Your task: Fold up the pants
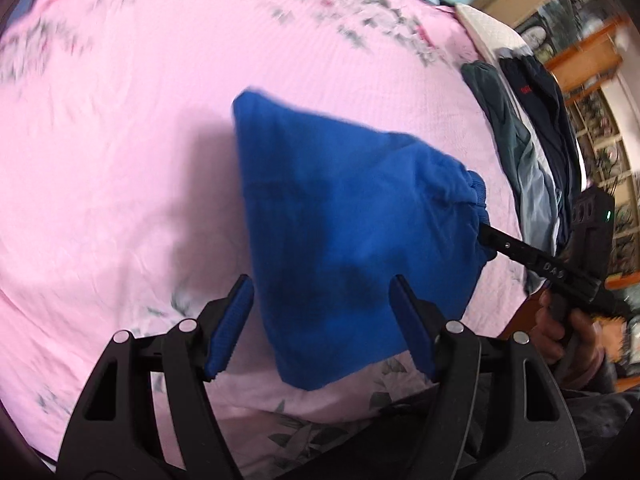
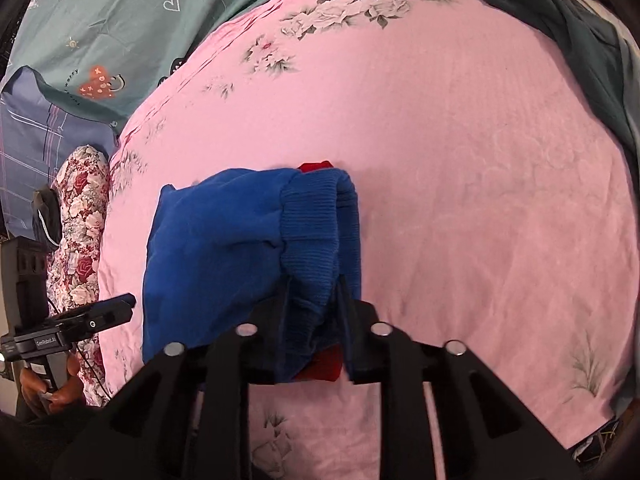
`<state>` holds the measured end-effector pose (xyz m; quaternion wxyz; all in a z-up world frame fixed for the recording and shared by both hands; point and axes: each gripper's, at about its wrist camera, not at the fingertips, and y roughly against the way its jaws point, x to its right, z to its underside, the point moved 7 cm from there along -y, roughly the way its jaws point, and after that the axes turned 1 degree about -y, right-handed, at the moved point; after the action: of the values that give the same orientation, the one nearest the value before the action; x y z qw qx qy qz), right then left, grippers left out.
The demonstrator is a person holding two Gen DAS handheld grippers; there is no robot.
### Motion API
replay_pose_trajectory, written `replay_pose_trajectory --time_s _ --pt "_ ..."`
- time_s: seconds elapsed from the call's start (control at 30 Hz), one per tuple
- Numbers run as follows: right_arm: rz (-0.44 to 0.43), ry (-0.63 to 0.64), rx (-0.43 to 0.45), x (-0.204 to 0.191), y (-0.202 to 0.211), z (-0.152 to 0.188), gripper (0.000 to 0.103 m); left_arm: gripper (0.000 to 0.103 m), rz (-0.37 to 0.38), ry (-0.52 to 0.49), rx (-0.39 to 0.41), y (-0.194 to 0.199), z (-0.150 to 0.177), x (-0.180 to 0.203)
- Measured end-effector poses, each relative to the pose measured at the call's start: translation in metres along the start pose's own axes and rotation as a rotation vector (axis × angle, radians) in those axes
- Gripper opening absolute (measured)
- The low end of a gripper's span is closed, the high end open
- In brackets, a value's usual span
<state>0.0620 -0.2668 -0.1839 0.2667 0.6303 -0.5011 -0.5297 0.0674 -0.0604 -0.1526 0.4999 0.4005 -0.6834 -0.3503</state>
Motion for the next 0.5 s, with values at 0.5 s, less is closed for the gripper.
replay_pose_trajectory --time_s 0.5 --pt "-0.091 0.231 0.021 -0.045 -0.042 -0.042 0.017 0.072 0.076 -0.247 -0.095 -0.048 0.026 0.056"
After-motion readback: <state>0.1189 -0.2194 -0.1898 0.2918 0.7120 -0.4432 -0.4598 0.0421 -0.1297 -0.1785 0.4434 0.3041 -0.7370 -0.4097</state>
